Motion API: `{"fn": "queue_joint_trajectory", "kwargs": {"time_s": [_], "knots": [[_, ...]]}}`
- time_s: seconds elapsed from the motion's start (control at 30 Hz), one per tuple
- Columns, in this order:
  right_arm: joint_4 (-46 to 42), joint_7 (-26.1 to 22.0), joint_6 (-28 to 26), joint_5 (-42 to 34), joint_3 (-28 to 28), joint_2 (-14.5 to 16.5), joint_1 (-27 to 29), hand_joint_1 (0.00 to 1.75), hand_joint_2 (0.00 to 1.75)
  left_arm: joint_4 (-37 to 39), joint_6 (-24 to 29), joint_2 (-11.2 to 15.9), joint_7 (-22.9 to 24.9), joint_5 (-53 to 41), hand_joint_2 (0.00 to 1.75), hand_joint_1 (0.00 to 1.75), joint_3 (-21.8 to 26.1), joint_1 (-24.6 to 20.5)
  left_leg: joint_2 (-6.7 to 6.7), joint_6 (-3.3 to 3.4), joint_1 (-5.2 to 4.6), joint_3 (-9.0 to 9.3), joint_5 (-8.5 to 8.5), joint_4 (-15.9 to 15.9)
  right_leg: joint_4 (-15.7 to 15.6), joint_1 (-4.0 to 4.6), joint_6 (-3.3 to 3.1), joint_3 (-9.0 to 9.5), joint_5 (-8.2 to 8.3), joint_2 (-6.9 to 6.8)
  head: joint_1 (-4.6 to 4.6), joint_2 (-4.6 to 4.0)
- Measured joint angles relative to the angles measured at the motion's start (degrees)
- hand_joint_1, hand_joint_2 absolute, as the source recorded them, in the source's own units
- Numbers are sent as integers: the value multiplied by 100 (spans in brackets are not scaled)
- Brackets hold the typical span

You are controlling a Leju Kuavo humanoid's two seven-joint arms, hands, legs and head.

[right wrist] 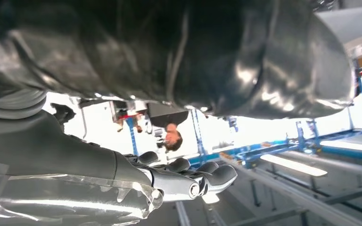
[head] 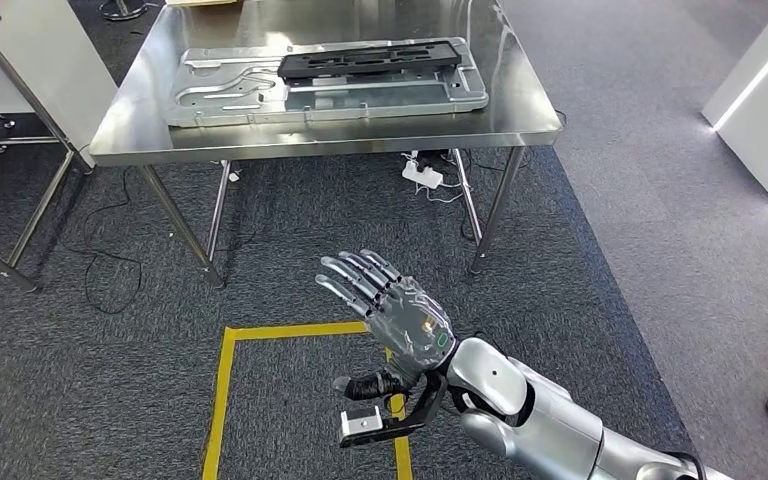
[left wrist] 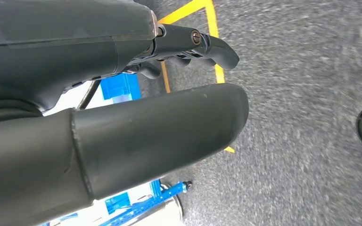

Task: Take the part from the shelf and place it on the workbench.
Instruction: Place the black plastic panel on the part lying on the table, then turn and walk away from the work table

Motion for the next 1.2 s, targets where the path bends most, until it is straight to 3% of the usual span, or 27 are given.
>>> {"fn": "queue_joint_trajectory", "kwargs": {"time_s": [0.07, 0.13, 0.23, 0.3, 0.37, 0.4, 0.43, 0.47, 0.53, 0.6, 0.67, 0.7, 0.77, 0.83, 0.9, 0.97, 1.0, 1.03, 1.13, 1.2], "knots": [[-47, -3, -34, 53, 20, -1, 49, 0, 0, 0, 0, 29, -4, -20, 0, 0, -4, 12, 132, 23, -7, 523, 221, -779, 66, 2, 39, -40, -10, -87, 0, 0], [-83, -2, -57, 83, 34, -1, 63, 0, 0, 0, 0, 45, -7, -29, 0, 0, -10, 15, 244, 104, -46, 757, 290, -1191, 111, 25, 98, -47, -25, -163, 2, 0], [-130, 6, -84, 106, 42, -3, 69, 0, 0, 1, 43, 79, 32, -55, 0, 0, -21, 26, 150, 230, -50, 724, 296, -1254, 152, 39, 200, -43, -50, -235, 5, 0], [-194, 11, -83, 105, 46, -10, 64, 0, 0, 2, 107, 133, 110, -82, 0, 0, -35, 42, 53, 314, -34, 700, 339, -1291, 365, 12, 266, -127, -225, -51, 7, 0], [-235, 7, -44, 65, 49, -17, 53, 0, 0, 2, 133, 202, 143, -85, 0, 0, -46, 65, -35, 372, -34, 658, 384, -1299, 1022, 1, 285, -432, -613, 201, 8, 0], [-244, 5, -20, 36, 49, -20, 47, 0, 0, 2, 135, 242, 140, -80, 0, 0, -48, 78, -91, 389, -42, 627, 403, -1294, 1427, 1, 282, -626, -792, 257, 7, 0], [-246, 5, 0, 15, 50, -20, 41, 0, 0, 2, 134, 274, 134, -74, 0, 0, -48, 91, -149, 395, -49, 602, 416, -1287, 1711, 2, 276, -764, -875, 273, 7, 0], [-247, 6, 13, -2, 50, -20, 35, 0, 0, 2, 132, 302, 129, -72, 0, 0, -48, 103, -217, 396, -57, 583, 427, -1277, 1810, 2, 264, -816, -845, 282, 7, 0], [-259, 6, 18, -14, 52, -20, 15, 0, 0, 2, 132, 345, 111, -62, 0, 0, -47, 122, -359, 390, -70, 575, 437, -1254, 1292, 6, 212, -565, -464, 348, 7, 0], [-296, 6, 4, -59, 52, -31, -4, 0, 0, 2, 134, 369, 52, -53, 0, 0, -44, 128, -490, 360, -71, 558, 456, -1238, 515, 4, 129, -208, -132, 636, 6, 0], [-376, -2, -43, -162, 50, -96, -4, 0, 0, 2, 134, 386, -52, -61, 0, 0, -40, 133, -605, 292, -37, 494, 497, -1235, 194, 14, 84, -99, -63, 847, 11, 0], [-426, -15, -81, -225, 45, -146, 6, 0, 0, 2, 130, 394, -107, -69, 0, 0, -36, 139, -668, 247, -18, 464, 523, -1243, 168, 29, 79, -109, -48, 842, 14, 0], [-533, -75, -159, -312, 22, -244, 20, 0, 0, 4, 104, 416, -186, -81, 0, 0, -24, 169, -771, 164, -17, 437, 568, -1295, 77, 11, 51, -77, 6, 708, 17, 0], [-601, -147, -205, -334, 1, -298, 31, 0, 0, 5, 70, 439, -210, -87, 0, 0, -12, 185, -563, 109, -44, 358, 454, -1155, -64, -30, 8, -12, 82, 548, 11, 0], [-629, -208, -220, -333, -9, -324, 55, 0, 0, 6, 44, 458, -210, -89, 0, 0, 4, 179, -239, 73, -35, 86, 107, -567, -119, -24, -13, 10, 113, 380, 5, 0], [-638, -264, -218, -331, -15, -341, 85, 0, 0, 7, 26, 468, -203, -93, 0, 0, 21, 173, -133, 40, -22, -190, -150, 45, -109, -12, -16, -7, 112, 208, 4, 0], [-638, -288, -207, -325, -17, -347, 92, 0, 0, 7, 20, 467, -189, -96, 0, 0, 27, 176, -108, 33, -19, -199, -137, 115, -99, -10, -14, -16, 108, 126, 4, 0], [-638, -308, -193, -319, -17, -349, 90, 0, 0, 7, 16, 466, -168, -97, 0, 0, 32, 181, -80, 34, -17, -95, -32, -28, -88, -8, -8, -23, 103, 49, 4, 0], [-638, -320, -153, -309, -16, -348, 48, 0, 0, 7, 19, 464, -46, -129, 0, 0, 52, 183, 165, 98, -49, 553, 369, -1106, -40, 20, 52, -21, 62, -142, 7, 0], [-638, -315, -141, -309, -15, -348, 11, 0, 0, 7, 24, 463, 35, -177, 0, 0, 57, 185, 233, 162, -85, 697, 410, -1398, -16, 49, 113, -16, 34, -243, 12, 0]]}}
